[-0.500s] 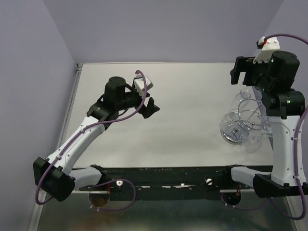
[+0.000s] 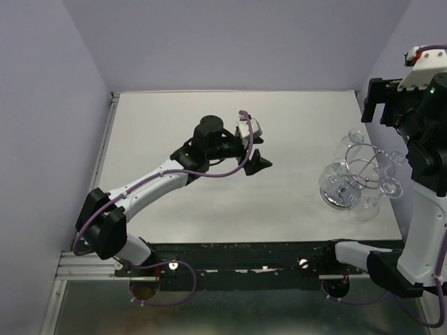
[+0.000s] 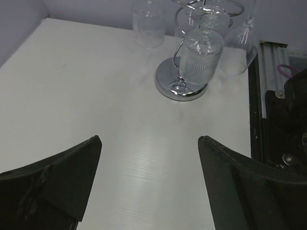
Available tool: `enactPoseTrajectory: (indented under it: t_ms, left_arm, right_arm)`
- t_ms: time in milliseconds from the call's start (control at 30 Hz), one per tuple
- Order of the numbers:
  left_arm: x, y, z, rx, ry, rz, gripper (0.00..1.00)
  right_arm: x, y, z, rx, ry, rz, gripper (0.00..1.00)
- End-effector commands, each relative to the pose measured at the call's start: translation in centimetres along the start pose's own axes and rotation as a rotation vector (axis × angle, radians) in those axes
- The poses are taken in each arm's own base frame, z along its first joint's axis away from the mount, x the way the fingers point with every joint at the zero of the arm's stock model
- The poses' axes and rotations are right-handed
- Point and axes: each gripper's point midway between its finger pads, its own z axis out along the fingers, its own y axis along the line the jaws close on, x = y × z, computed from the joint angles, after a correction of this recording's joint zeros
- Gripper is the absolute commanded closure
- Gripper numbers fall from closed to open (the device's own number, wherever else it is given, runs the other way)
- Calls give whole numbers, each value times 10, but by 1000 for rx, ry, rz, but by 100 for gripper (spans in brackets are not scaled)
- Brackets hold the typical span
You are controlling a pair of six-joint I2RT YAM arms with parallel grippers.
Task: Take the wine glass off the wine glass rack
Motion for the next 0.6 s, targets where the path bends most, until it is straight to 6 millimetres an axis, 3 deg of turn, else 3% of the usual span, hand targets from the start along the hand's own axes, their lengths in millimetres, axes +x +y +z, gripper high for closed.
enactPoseTrajectory:
  t_ms: [0,133,300,433,567]
  left_arm:
    - [-29,-14,33,51,-153,-3,1]
    - [-25,-30,67,101,-188,0,1]
    - [-12,-46,111,166,-218,22,1]
    - [-2,-48,138,183,-226,9,1]
    - [8,-58,155,229,-246,29,1]
  right_arm:
    - [18,-12,-2,60,77,-38,0]
    - [37,-11,0,72,110,-54,0]
    - [49,-41,0,247,169,-101,0]
    - [49,-30,-2,188,158,-65,0]
    - [65,-27,0,176,204,-80,0]
